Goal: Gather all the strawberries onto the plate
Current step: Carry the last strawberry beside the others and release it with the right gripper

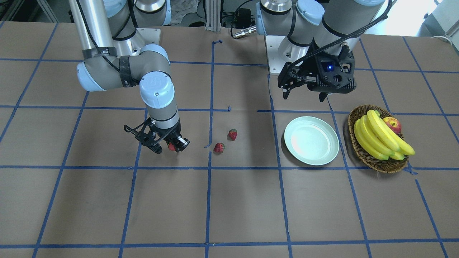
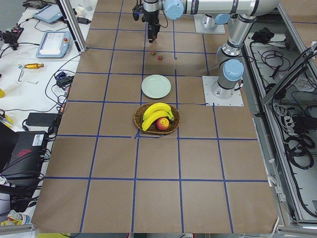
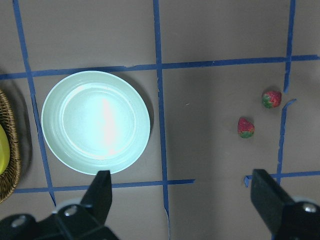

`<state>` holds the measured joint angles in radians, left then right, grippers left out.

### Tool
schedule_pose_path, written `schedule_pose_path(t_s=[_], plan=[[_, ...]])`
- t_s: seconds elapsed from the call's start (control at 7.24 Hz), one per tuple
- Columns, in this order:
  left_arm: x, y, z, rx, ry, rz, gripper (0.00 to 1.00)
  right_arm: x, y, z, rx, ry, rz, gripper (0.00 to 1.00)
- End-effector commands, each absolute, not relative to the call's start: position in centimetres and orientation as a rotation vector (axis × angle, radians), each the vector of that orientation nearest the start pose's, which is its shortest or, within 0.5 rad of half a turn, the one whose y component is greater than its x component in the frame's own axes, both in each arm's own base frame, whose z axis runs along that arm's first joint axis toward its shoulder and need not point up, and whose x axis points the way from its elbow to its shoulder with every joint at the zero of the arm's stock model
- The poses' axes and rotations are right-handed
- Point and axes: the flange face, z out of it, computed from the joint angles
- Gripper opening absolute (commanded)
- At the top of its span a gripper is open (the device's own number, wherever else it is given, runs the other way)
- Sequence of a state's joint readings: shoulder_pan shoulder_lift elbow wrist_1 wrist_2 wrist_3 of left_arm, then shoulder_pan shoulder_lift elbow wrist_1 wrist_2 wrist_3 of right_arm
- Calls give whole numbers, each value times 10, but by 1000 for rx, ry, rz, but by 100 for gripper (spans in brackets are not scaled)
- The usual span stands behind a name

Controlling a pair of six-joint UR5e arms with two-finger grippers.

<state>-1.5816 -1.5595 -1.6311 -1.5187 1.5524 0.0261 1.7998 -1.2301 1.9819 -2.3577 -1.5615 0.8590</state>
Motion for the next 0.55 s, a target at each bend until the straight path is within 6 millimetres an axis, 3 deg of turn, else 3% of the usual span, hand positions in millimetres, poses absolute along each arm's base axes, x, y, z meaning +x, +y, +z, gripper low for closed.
schedule_pose_path(t_s=[0.0,0.14,0.28,0.41], plan=[[-140,-485,470,58,3159,-7,100,306,-503,250,920,2821,-102,0],[-140,-485,470,58,3159,-7,100,358,-479,255,778,2841,-107,0],[-140,-485,470,58,3159,-7,100,389,-463,250,698,2848,-108,0],[-140,-483,473,63,3159,-20,100,417,-475,231,686,2834,-66,0]])
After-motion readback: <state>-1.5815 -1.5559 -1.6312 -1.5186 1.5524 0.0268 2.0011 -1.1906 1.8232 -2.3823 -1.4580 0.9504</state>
